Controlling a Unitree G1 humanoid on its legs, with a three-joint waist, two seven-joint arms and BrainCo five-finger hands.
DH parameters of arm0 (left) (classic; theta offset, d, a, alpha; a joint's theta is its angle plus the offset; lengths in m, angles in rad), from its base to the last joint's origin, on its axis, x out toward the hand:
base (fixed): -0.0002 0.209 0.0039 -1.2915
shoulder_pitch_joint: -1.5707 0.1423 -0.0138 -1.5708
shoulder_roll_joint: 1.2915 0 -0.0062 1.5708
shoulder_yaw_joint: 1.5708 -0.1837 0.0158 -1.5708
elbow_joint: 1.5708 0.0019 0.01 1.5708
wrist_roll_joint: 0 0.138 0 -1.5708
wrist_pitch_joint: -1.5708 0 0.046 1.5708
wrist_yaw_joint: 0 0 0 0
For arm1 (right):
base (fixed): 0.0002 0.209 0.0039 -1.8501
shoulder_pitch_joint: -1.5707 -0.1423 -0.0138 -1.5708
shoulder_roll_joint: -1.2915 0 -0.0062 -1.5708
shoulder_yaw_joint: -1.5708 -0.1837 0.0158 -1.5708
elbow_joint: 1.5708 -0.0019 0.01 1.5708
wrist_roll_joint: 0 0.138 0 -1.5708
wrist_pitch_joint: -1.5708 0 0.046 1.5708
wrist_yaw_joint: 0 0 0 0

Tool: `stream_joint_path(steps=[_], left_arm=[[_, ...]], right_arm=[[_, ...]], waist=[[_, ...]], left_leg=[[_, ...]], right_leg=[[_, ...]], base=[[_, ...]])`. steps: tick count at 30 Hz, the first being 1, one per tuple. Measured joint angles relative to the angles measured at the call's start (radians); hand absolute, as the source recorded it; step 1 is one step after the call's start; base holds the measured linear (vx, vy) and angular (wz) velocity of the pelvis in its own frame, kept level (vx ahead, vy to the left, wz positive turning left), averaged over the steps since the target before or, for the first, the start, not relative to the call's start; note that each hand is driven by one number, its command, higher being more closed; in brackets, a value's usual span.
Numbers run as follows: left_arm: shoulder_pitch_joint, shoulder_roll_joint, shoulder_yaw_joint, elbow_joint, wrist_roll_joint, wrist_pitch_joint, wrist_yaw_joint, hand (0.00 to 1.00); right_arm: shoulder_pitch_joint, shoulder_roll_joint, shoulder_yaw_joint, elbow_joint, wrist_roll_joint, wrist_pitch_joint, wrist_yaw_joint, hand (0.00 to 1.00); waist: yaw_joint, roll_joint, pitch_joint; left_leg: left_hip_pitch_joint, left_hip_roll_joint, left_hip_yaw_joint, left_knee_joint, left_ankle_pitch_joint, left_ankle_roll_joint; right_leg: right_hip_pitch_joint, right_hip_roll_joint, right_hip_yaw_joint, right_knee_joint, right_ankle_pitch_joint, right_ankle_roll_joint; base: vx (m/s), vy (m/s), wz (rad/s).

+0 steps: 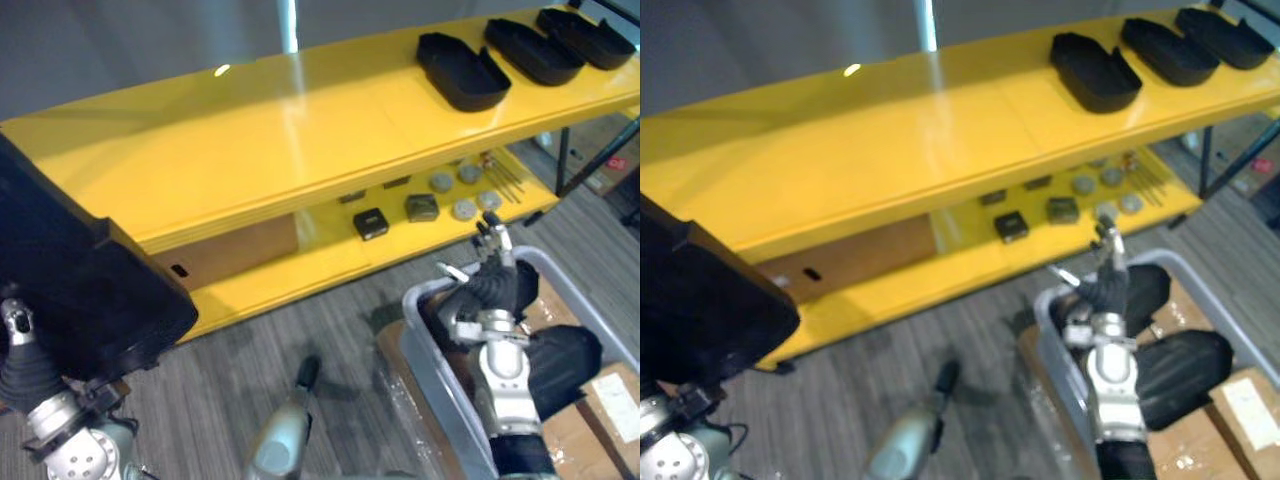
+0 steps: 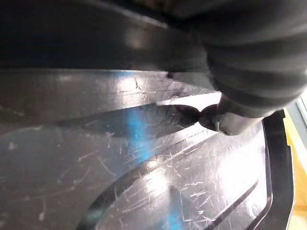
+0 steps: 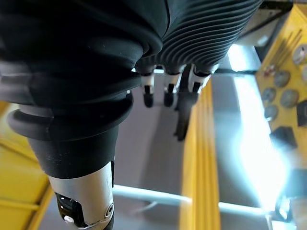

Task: Walk over and take plastic housings, then place them on the shelf

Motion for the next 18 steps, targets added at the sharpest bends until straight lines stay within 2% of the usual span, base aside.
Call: stream_joint_path(steps=[3,4,5,6,7,8,9,10,11,13,15,16,18], left_arm=[[-0.006,0.0,0.019,0.0,0.001,0.002,-0.012,1.0],[-0.005,-0.002,0.027,0.001,0.001,0.003,-0.017,1.0],[-0.003,0.0,0.041,0.001,0.001,0.002,-0.027,1.0],[0.0,0.001,0.056,0.001,0.001,0.001,-0.035,1.0],[0.0,0.002,0.066,0.0,0.001,0.001,-0.04,1.0],[0.0,0.019,0.085,0.0,0.001,0.001,-0.044,1.0],[0.001,0.031,0.09,0.0,0.001,0.0,-0.043,1.0],[-0.004,0.05,0.098,0.0,0.001,0.0,-0.043,1.0],[-0.023,0.069,0.1,0.0,0.001,0.0,-0.041,1.0],[-0.062,0.082,0.101,0.0,0.001,0.003,-0.04,1.0],[-0.11,0.087,0.098,0.001,0.0,0.016,-0.037,1.0],[-0.137,0.096,0.087,0.007,0.0,0.021,-0.03,1.0],[-0.163,0.113,0.053,0.008,0.0,0.027,-0.015,1.0]], right_arm=[[-0.007,0.009,-0.023,-0.002,-0.001,-0.001,-0.003,0.0],[-0.008,0.009,-0.025,-0.002,-0.004,-0.002,-0.005,0.0],[-0.002,0.013,-0.026,-0.002,-0.003,-0.002,-0.014,0.0],[0.001,0.02,-0.026,-0.002,-0.004,-0.003,-0.024,0.0],[0.002,0.024,-0.027,-0.003,-0.009,-0.003,-0.026,0.0],[0.002,0.03,-0.029,-0.003,-0.04,-0.006,-0.03,0.0],[0.003,0.034,-0.03,-0.002,-0.043,-0.01,-0.029,0.0],[0.003,0.037,-0.033,-0.002,-0.047,-0.019,-0.029,0.0],[0.001,0.036,-0.043,-0.003,-0.065,-0.028,-0.031,0.0],[-0.004,0.035,-0.068,-0.007,-0.082,-0.037,-0.034,0.0],[-0.004,0.025,-0.106,-0.026,-0.083,-0.038,-0.038,0.0],[0.004,0.014,-0.139,-0.057,-0.081,-0.038,-0.042,0.0],[0.019,-0.012,-0.186,-0.099,-0.078,-0.038,-0.043,0.0]], waist=[[0.019,-0.032,0.017],[0.019,-0.032,0.017],[0.017,-0.031,0.018],[0.016,-0.03,0.019],[0.016,-0.034,0.021],[0.016,-0.04,0.024],[0.016,-0.041,0.024],[0.01,-0.028,0.031],[0.004,-0.031,0.03],[-0.019,-0.02,0.036],[-0.034,-0.018,0.037],[-0.052,-0.009,0.042],[-0.08,-0.01,0.042]], left_leg=[[-0.043,-0.037,0.014,0.132,-0.106,0.01],[-0.053,-0.04,0.015,0.159,-0.125,0.015],[-0.059,-0.044,0.015,0.208,-0.164,0.029],[-0.05,-0.045,0.015,0.242,-0.199,0.037],[-0.039,-0.044,0.016,0.252,-0.214,0.043],[0.0,-0.048,0.018,0.261,-0.245,0.059],[0.017,-0.047,0.013,0.258,-0.255,0.067],[0.037,-0.047,0.0,0.256,-0.268,0.077],[0.052,-0.046,-0.014,0.251,-0.276,0.087],[0.06,-0.05,-0.05,0.241,-0.28,0.09],[0.066,-0.055,-0.078,0.224,-0.278,0.086],[0.075,-0.069,-0.11,0.211,-0.272,0.077],[0.095,-0.099,-0.154,0.187,-0.27,0.074]], right_leg=[[0.028,-0.021,-0.005,0.015,-0.002,0.0],[0.021,-0.027,-0.003,0.049,-0.001,-0.001],[-0.006,-0.049,0.004,0.156,0.008,-0.017],[-0.05,-0.076,0.025,0.292,0.035,-0.062],[-0.073,-0.089,0.04,0.363,0.06,-0.098],[-0.133,-0.118,0.094,0.509,0.173,-0.143],[-0.159,-0.127,0.121,0.568,0.242,-0.145],[-0.198,-0.125,0.156,0.63,0.212,-0.128],[-0.246,-0.108,0.19,0.644,0.123,-0.104],[-0.318,-0.058,0.224,0.575,0.056,-0.086],[-0.384,0.005,0.304,0.439,0.038,-0.073],[-0.405,0.038,0.378,0.342,0.046,-0.06],[-0.422,0.054,0.462,0.254,0.067,-0.027]], base=[[0.17,0.09,0.11],[0.24,0.141,0.19],[0.23,0.166,0.22],[0.23,0.178,0.18],[0.21,0.162,0.07],[0.22,0.149,0.01],[0.22,0.14,0.05],[0.22,0.132,0.14],[0.17,0.093,0.22],[0.18,0.094,0.44],[0.15,0.067,0.53],[0.18,0.023,0.76],[0.2,-0.031,0.95]])
